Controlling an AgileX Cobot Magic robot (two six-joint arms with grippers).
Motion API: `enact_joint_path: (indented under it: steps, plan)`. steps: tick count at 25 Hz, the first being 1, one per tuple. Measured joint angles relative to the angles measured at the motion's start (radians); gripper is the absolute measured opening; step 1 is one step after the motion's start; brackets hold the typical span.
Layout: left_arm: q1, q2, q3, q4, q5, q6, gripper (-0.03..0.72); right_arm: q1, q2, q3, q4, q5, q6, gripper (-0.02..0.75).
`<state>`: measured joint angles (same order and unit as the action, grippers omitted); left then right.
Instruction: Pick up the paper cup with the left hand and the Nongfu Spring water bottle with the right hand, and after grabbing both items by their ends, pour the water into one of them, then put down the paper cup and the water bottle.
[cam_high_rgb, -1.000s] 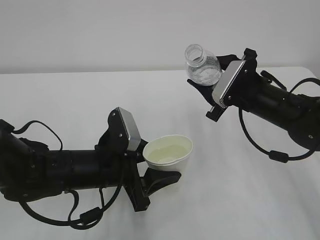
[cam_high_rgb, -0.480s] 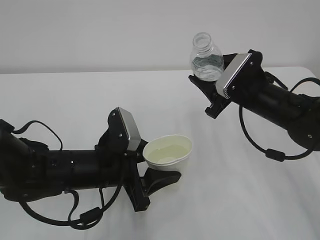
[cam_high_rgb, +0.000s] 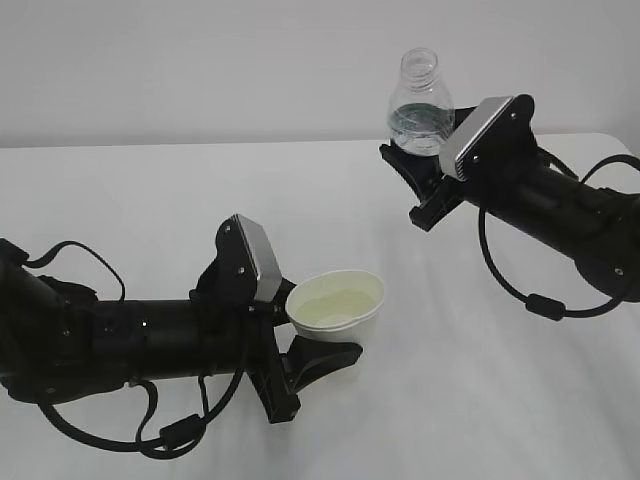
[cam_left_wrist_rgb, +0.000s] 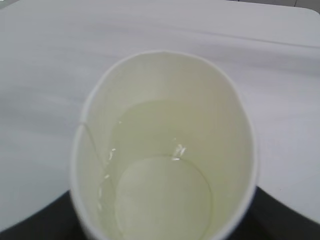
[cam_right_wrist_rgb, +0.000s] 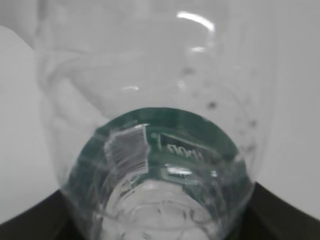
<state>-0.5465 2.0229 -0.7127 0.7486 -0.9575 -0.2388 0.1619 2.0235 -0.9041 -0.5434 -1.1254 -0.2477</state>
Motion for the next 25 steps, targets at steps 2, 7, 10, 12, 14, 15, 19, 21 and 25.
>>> enact_joint_path:
  steps: [2,7,10,12,14,15,19,21,25]
  plan:
    - [0.0,0.0,0.0,0.0,0.0,0.0,0.429,0.0,0.0,0.0,0.001,0.0,0.009,0.466]
    - [0.0,0.0,0.0,0.0,0.0,0.0,0.429,0.0,0.0,0.0,0.007,0.0,0.069,0.466]
    - [0.0,0.0,0.0,0.0,0.0,0.0,0.429,0.0,0.0,0.0,0.024,0.0,0.107,0.466]
    - [0.0,0.0,0.0,0.0,0.0,0.0,0.429,0.0,0.0,0.0,0.036,0.0,0.131,0.466]
    - [0.0,0.0,0.0,0.0,0.0,0.0,0.429,0.0,0.0,0.0,0.043,0.0,0.145,0.466]
    - [0.0,0.0,0.0,0.0,0.0,0.0,0.429,0.0,0.0,0.0,0.045,0.0,0.147,0.466]
    - [0.0,0.0,0.0,0.0,0.0,0.0,0.429,0.0,0.0,0.0,0.054,0.0,0.153,0.466]
    - [0.0,0.0,0.0,0.0,0.0,0.0,0.429,0.0,0.0,0.0,0.077,0.0,0.153,0.466]
    - [0.0,0.0,0.0,0.0,0.0,0.0,0.429,0.0,0.0,0.0,0.14,0.0,0.153,0.466]
